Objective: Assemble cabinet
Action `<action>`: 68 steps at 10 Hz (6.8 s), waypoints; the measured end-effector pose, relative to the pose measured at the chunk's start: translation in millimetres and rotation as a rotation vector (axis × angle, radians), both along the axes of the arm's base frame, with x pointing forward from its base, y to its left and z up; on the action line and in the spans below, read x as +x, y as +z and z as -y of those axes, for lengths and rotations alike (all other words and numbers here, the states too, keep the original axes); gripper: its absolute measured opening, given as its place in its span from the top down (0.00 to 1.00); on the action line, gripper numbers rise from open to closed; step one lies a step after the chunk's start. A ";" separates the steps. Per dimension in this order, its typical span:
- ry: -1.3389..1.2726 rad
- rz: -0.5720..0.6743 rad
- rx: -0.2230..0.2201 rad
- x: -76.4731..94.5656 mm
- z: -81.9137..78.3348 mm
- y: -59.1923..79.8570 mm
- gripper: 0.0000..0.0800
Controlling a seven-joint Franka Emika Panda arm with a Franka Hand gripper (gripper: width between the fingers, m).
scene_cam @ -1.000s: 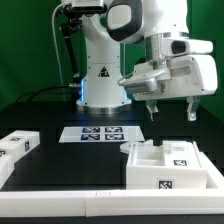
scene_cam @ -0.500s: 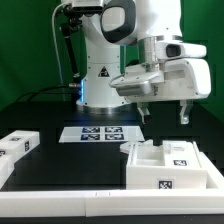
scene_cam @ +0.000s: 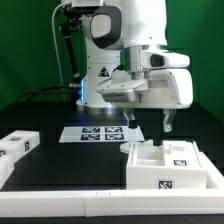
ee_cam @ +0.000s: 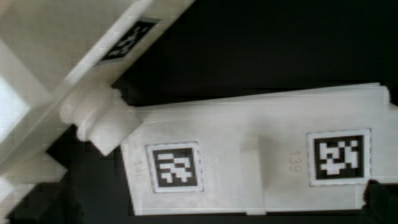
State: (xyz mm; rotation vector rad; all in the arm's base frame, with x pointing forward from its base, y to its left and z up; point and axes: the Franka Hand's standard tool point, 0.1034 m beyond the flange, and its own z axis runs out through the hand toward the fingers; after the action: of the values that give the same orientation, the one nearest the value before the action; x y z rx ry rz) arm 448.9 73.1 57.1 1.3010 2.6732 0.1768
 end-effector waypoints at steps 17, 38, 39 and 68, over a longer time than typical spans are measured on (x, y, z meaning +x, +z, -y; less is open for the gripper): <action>-0.018 -0.058 0.054 -22.7 -3.6 -42.4 0.14; -0.144 -0.037 -0.011 -19.4 13.3 4.7 0.91; -0.184 -0.029 0.011 -21.4 11.7 4.7 0.91; -0.700 0.028 0.000 -19.8 24.9 66.4 0.91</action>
Offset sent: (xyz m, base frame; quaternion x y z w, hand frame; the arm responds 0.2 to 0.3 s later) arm -0.0113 -0.0058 -0.0176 0.0038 -0.0075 -0.0262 0.9996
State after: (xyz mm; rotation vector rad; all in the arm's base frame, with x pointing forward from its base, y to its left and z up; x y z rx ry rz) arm 429.1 48.2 123.5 2.1018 2.0287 0.0989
